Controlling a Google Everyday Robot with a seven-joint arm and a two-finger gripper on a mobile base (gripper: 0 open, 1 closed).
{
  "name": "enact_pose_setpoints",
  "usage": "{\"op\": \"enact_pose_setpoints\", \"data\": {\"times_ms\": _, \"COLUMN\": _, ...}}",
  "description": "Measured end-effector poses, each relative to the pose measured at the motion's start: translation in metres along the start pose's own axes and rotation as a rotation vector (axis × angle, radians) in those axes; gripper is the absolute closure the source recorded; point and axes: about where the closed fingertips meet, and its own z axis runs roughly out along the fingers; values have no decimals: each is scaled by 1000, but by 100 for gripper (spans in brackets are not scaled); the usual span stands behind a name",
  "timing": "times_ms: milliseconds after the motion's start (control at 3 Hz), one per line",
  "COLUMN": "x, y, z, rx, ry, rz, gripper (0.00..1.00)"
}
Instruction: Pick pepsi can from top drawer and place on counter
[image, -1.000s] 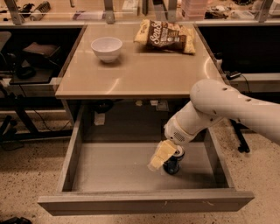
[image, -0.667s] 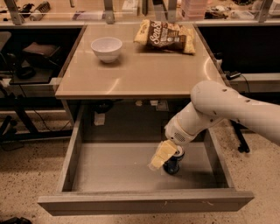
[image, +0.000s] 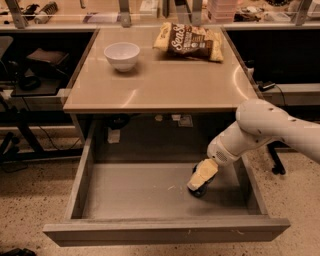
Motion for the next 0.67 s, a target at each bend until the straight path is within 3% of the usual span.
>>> {"op": "enact_pose_setpoints", "data": {"times_ms": 333, "x": 0, "y": 0, "z": 0, "rx": 0, "ry": 0, "rz": 0, "gripper": 0}}
{"op": "enact_pose_setpoints", "data": {"times_ms": 667, "x": 0, "y": 0, "z": 0, "rx": 0, "ry": 0, "rz": 0, "gripper": 19}}
